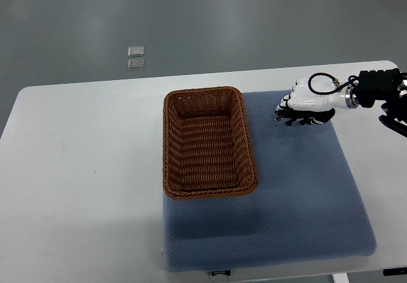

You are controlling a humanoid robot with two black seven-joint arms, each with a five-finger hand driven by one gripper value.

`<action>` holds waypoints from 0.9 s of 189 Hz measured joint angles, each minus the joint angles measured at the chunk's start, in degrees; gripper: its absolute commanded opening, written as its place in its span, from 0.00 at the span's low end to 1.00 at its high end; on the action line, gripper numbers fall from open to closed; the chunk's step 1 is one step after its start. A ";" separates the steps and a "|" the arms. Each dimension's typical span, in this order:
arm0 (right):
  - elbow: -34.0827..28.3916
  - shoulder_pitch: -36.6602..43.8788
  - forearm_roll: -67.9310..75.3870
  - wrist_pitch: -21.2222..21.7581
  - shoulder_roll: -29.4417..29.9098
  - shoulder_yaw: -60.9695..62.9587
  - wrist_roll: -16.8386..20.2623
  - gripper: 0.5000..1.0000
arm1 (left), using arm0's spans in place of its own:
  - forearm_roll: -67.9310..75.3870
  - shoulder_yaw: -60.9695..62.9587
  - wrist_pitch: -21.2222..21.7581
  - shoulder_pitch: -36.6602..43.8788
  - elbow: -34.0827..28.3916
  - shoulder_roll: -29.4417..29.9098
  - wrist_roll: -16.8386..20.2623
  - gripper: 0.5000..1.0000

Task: Place crocodile in brown basket with right hand
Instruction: 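Lift the crocodile with the right hand and carry it over the basket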

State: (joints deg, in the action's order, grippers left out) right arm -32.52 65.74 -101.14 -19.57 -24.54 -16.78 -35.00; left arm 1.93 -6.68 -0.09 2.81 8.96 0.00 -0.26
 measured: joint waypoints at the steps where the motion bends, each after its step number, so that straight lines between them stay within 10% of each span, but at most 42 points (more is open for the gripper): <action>1: 0.00 0.02 0.03 -0.02 -0.03 0.00 0.00 0.00 | 0.00 0.00 0.00 0.00 0.00 0.00 0.00 1.00; 170: -15.03 10.42 4.11 -0.22 -1.39 2.90 0.00 0.00 | 0.00 0.00 0.00 -0.02 0.00 0.00 0.00 1.00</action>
State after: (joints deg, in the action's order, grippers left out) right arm -47.56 76.16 -97.02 -19.79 -25.93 -13.88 -35.00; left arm 1.93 -6.68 -0.09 2.79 8.96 0.00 -0.26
